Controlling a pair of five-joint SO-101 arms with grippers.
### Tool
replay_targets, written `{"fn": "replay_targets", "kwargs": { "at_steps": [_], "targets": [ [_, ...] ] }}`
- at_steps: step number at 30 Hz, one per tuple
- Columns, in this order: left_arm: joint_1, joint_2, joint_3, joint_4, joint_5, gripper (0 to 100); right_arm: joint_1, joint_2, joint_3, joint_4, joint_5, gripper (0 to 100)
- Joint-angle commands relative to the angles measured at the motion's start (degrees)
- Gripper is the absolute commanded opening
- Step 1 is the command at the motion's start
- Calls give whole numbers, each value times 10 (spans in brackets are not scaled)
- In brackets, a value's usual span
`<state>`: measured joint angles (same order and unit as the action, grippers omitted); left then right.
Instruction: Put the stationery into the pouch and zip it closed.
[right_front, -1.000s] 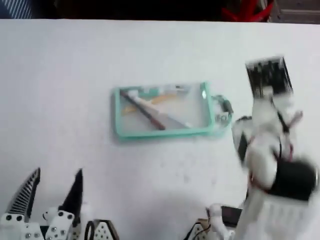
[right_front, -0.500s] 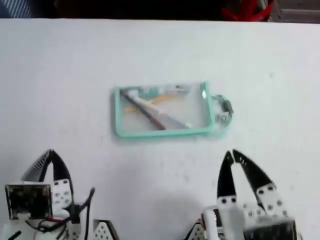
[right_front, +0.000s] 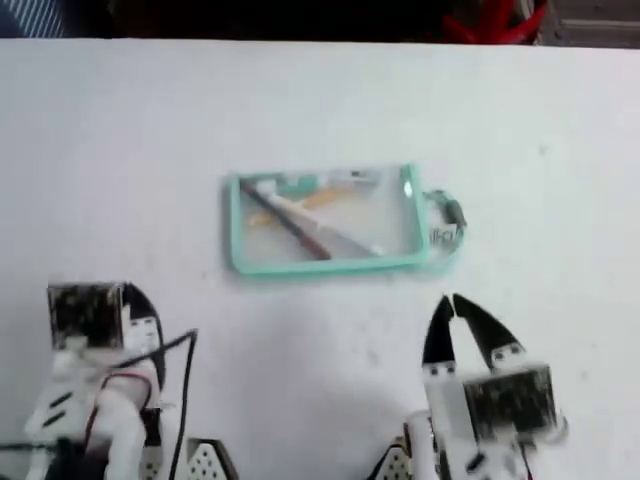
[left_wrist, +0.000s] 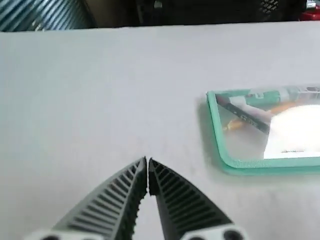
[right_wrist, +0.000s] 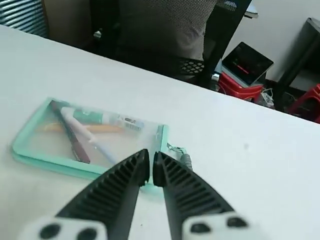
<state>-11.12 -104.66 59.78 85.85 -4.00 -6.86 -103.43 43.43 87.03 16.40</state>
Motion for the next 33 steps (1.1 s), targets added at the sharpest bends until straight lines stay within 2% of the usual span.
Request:
{"fn": "replay_targets", "kwargs": {
  "at_steps": [1,8,12,16,23,28,33],
  "targets": [
    [-3,1,96,-76,10,24,9,2,101,-92,2,22],
    [-4,1,298,-215,5,24,6,2,278,-254,2,22],
    [-3,1,373,-302,6,24,8,2,409,-358,2,19],
    [-3,3,372,-246,6,24,9,2,522,-433,-1,18],
    [-3,3,372,-118,6,24,7,3,535,-308,-3,18],
    [-3,3,372,-120,6,24,9,4,535,-146,-2,18],
    [-4,3,372,-121,6,24,10,6,535,-145,-3,18]
  ]
}}
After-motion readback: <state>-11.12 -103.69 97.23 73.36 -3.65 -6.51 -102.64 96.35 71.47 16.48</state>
